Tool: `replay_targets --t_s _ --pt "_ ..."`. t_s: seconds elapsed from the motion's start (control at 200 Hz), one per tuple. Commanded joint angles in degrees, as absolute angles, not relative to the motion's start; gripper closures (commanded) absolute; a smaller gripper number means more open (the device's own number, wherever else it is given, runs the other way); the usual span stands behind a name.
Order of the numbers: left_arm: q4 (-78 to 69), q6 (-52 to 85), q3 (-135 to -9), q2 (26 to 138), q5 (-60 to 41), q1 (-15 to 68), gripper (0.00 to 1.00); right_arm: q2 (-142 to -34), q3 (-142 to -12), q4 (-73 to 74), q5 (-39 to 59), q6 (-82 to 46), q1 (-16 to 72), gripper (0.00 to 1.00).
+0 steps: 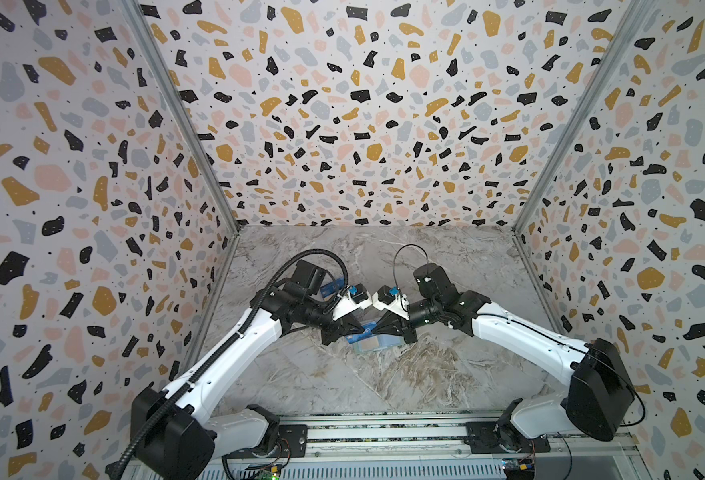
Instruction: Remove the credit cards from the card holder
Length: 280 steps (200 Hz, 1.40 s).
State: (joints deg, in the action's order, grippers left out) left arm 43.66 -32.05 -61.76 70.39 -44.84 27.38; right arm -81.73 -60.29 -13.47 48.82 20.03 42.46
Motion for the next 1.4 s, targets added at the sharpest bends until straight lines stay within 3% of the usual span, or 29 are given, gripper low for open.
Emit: replay_targets --t_s 0.0,0.245,0.47,0.781,1.091,1.396 --pt "39.65 -29.39 -61.19 68.87 -44.51 27.14 1.0 -81.16 -62.13 -14.25 46.35 18.77 42.63 0.91" --pt "35.3 -26.01 -59.78 67.03 -39.7 26.99 1.0 -79.23 -61.2 -13.54 42.27 16.02 41.54 0.62" --pt "30.39 -21.77 -58.62 65.48 -33.67 25.71 1.0 -74.64 -57.23 -9.21 42.84 12.19 38.36 0.42" --pt "22.02 -17.84 -58.04 67.51 -31.0 17.33 1.0 -64.52 -47.29 2.47 43.88 5.62 31.35 0.18" --pt "22.19 -23.25 -63.33 75.15 -20.62 14.24 1.0 -61.12 -41.99 8.72 37.08 2.57 27.84 0.1" --pt "24.4 -35.53 -68.71 83.17 -20.08 13.8 1.0 -60.38 -39.66 10.78 31.43 1.84 27.23 0.08"
